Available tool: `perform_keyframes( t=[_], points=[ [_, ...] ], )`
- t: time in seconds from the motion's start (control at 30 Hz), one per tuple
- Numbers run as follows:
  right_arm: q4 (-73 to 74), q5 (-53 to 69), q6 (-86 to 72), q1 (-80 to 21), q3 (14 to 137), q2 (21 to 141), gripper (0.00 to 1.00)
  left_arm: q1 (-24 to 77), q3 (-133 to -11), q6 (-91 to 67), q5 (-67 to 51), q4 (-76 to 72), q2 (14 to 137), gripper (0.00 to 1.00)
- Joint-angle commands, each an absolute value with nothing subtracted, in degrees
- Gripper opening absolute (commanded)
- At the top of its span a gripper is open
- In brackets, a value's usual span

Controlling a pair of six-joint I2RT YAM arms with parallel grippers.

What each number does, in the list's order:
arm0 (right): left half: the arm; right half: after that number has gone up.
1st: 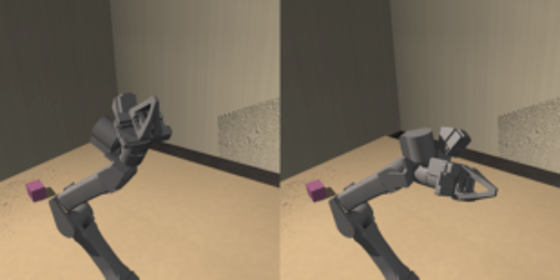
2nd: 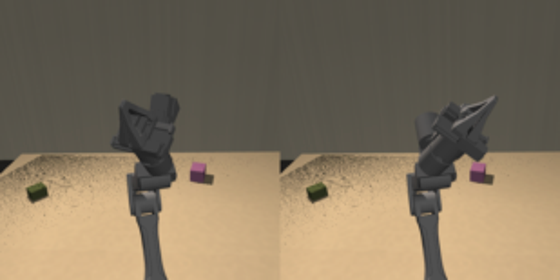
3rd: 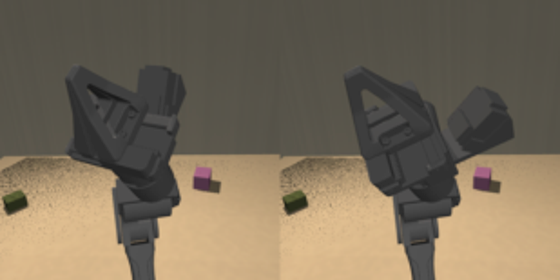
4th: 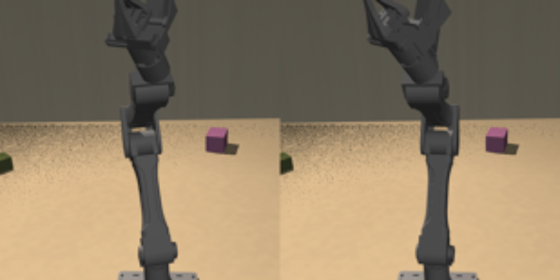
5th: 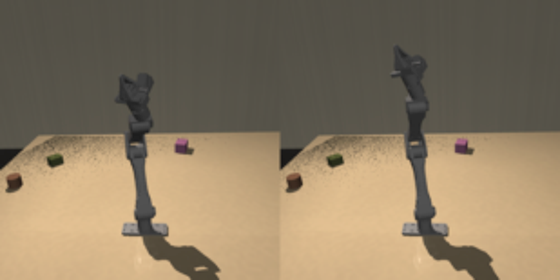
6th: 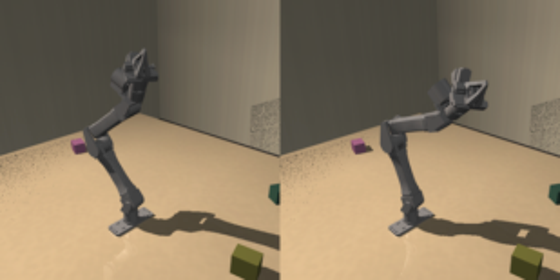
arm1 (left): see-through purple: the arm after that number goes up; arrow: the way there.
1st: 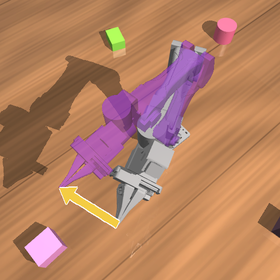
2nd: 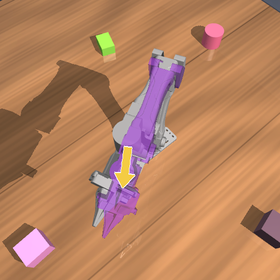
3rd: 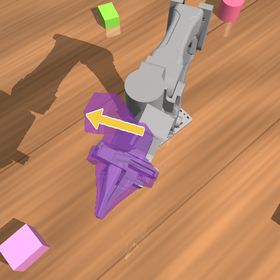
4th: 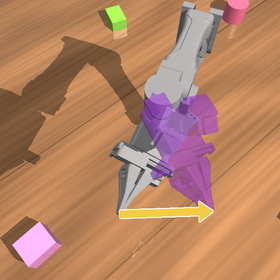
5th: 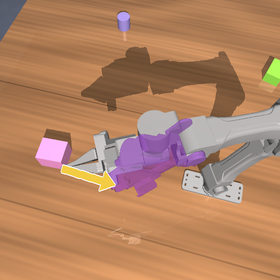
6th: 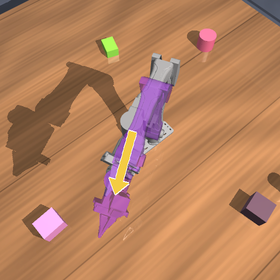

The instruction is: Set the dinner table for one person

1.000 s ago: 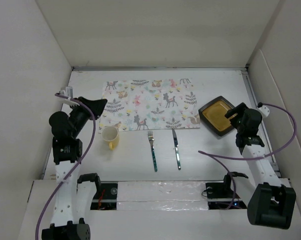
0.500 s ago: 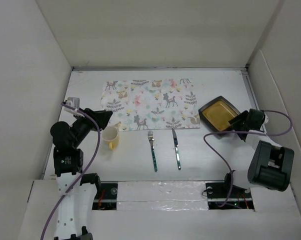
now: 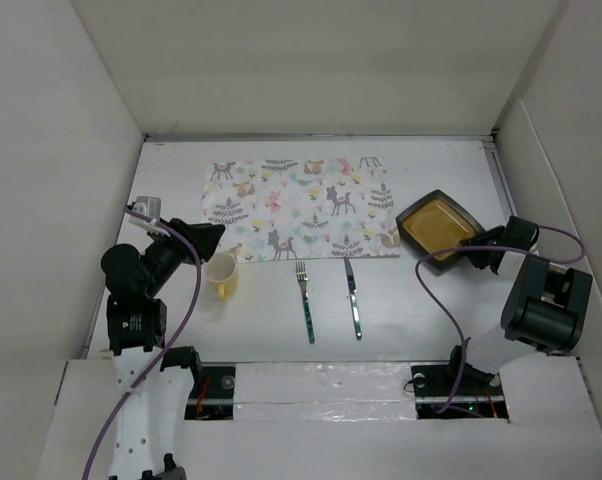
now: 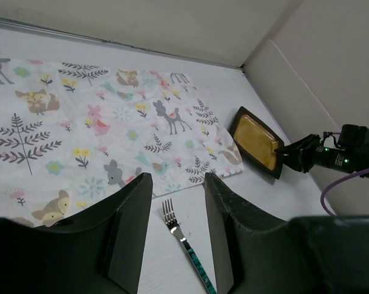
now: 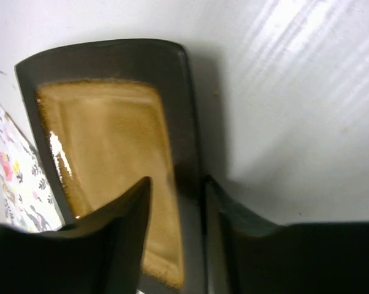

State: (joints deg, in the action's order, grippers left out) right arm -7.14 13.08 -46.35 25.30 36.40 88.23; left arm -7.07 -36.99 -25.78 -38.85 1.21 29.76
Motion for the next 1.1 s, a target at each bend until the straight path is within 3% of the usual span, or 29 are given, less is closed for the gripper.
perform_keyframes(
  t=[0.0,0.33,0.63,0.77,1.07],
  points=[
    [-9.8,15.6,-50.7,25.9,35.1,87.7,0.36,-6.7,-38.7,-24.8,-38.7,-0.2,29.1,0.36],
    [-15.5,17.7,-53.9,30.5,29.6,83.9,0.01,-6.7,-39.1,-24.6,-37.7,-0.2,29.4,0.36],
    [-8.6,10.4,-48.0,34.0,31.8,57.9,0.00,-6.7,-38.6,-25.0,-37.4,-0.2,29.4,0.35],
    [-5.9,14.5,-45.4,34.0,35.4,55.5,0.00,-6.7,-38.8,-24.8,-37.0,-0.2,30.0,0.35],
    [-19.2,32.1,-50.3,32.4,38.0,54.5,0.00,-6.7,-38.6,-25.0,-36.5,-0.2,30.3,0.35]
  ],
)
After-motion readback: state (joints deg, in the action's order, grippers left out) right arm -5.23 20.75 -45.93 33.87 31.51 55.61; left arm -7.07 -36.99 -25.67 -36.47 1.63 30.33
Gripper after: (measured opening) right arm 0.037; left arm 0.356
